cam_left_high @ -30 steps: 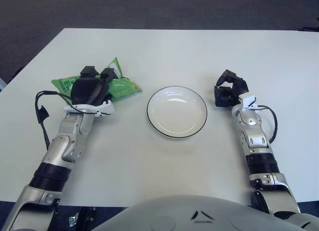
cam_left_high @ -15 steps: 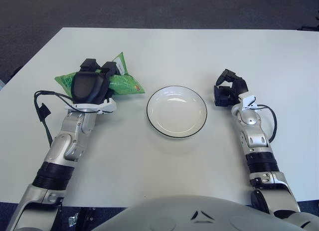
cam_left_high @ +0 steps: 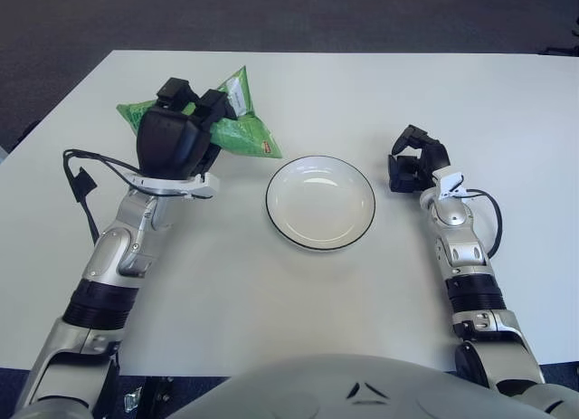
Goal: Put the snack into the plate.
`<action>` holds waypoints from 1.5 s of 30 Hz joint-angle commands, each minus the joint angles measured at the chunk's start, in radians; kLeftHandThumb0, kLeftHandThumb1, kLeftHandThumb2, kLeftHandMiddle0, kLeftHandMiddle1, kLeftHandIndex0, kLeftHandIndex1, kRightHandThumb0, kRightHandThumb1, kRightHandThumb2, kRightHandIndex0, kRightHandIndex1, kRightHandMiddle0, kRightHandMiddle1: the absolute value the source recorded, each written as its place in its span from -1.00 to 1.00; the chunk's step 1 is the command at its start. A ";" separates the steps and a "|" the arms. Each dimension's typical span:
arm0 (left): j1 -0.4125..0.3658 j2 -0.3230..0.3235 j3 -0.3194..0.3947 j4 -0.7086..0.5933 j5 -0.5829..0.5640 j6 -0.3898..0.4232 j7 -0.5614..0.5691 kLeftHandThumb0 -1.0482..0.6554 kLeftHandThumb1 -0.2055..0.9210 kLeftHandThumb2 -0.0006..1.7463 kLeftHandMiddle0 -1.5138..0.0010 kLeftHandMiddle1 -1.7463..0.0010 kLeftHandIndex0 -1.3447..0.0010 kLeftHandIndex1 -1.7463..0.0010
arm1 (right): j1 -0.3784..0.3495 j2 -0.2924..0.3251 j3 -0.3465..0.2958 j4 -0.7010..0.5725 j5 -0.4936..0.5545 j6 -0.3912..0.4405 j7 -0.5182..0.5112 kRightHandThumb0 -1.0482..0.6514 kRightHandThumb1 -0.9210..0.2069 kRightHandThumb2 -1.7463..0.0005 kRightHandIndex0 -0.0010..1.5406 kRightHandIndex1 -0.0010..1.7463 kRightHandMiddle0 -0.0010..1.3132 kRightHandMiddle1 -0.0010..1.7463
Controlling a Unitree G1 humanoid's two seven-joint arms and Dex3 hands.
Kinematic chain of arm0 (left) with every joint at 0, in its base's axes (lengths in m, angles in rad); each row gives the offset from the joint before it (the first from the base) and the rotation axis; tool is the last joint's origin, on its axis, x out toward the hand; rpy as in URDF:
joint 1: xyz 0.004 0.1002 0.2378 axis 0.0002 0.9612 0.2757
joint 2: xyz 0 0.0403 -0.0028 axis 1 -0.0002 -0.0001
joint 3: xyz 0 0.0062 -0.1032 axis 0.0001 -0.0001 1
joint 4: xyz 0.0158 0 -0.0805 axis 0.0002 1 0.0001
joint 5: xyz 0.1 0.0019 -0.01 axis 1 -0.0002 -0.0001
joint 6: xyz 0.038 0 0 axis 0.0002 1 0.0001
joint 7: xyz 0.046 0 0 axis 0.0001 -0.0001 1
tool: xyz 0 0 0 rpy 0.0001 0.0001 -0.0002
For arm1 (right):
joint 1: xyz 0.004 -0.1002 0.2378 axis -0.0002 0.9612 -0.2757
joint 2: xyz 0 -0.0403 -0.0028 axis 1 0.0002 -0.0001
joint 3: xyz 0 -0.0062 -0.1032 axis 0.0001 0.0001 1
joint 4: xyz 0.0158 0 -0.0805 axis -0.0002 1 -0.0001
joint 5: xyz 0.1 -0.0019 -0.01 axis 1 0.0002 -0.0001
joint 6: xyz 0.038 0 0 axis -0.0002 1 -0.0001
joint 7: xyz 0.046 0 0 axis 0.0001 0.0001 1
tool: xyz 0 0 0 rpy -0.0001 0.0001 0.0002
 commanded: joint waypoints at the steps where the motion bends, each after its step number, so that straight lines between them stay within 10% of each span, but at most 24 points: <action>1: -0.031 -0.013 -0.016 -0.041 0.020 -0.017 -0.012 0.90 -0.48 0.83 -0.06 -1.00 -0.56 -1.00 | 0.075 0.008 0.006 0.079 -0.011 0.048 0.007 -0.39 0.27 -0.66 0.73 1.00 0.08 1.00; 20: -0.090 -0.066 -0.104 -0.183 -0.111 -0.093 -0.293 0.91 -0.51 0.85 -0.08 -1.00 -0.57 -1.00 | 0.074 0.005 0.009 0.079 -0.012 0.051 0.010 -0.40 0.29 -0.68 0.73 1.00 0.10 1.00; 45: -0.193 -0.239 -0.213 0.005 -0.380 -0.305 -0.429 0.88 -0.44 0.79 -0.03 -1.00 -0.46 -1.00 | 0.048 -0.017 0.025 0.147 -0.036 0.007 0.006 -0.40 0.29 -0.68 0.71 1.00 0.09 1.00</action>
